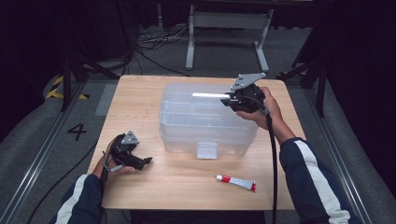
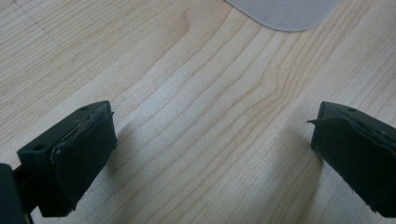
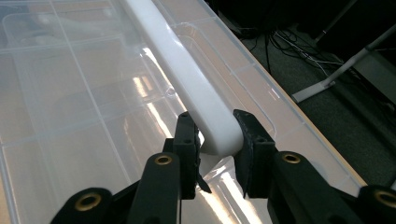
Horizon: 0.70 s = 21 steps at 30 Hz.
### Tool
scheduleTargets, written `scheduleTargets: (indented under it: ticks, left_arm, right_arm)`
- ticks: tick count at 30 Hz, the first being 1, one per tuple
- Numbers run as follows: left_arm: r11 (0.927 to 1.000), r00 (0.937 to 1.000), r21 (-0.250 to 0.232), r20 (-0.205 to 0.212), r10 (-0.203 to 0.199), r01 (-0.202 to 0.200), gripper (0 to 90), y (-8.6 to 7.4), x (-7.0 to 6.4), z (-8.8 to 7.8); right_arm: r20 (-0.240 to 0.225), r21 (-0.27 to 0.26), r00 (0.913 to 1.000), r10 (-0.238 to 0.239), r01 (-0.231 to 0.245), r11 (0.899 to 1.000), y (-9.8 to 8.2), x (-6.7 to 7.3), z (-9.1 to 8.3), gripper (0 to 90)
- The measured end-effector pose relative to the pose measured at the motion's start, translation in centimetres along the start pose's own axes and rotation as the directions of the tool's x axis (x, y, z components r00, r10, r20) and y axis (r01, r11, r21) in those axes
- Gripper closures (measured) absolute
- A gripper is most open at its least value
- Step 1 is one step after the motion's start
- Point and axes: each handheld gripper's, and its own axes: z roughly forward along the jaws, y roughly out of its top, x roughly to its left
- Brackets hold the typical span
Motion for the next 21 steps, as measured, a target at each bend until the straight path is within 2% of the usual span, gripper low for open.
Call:
scheduleTargets:
  ticks: [9, 16, 18, 21]
  left_arm:
    - [1.0000, 1.0000, -0.001, -0.003, 0.002, -0.002, 0.7, 0.09, 0.02, 0.02]
    - [0.9999, 1.0000, -0.012, -0.001, -0.006, 0.006, 8.5, 0.31, 0.30, -0.03]
    - [0.9998, 1.0000, -0.017, 0.001, -0.008, 0.008, 16.0, 0.45, 0.43, -0.12]
    - [0.9999, 1.0000, -0.012, 0.007, -0.007, 0.007, 17.7, 0.73, 0.47, -0.15]
  right_arm:
    - [-0.009, 0.007, 0.9998, 0.020, -0.020, 1.000, 0.18, -0.25, 0.02, 72.5]
    - [-0.012, 0.011, 0.9992, 0.039, -0.038, 0.999, 0.60, -0.64, -0.02, 72.4]
    - [-0.013, 0.022, 0.9986, 0.052, -0.051, 0.998, 0.83, -0.90, -0.03, 72.3]
    - [-0.012, 0.024, 0.9986, 0.052, -0.052, 0.998, 0.95, -0.93, -0.01, 72.2]
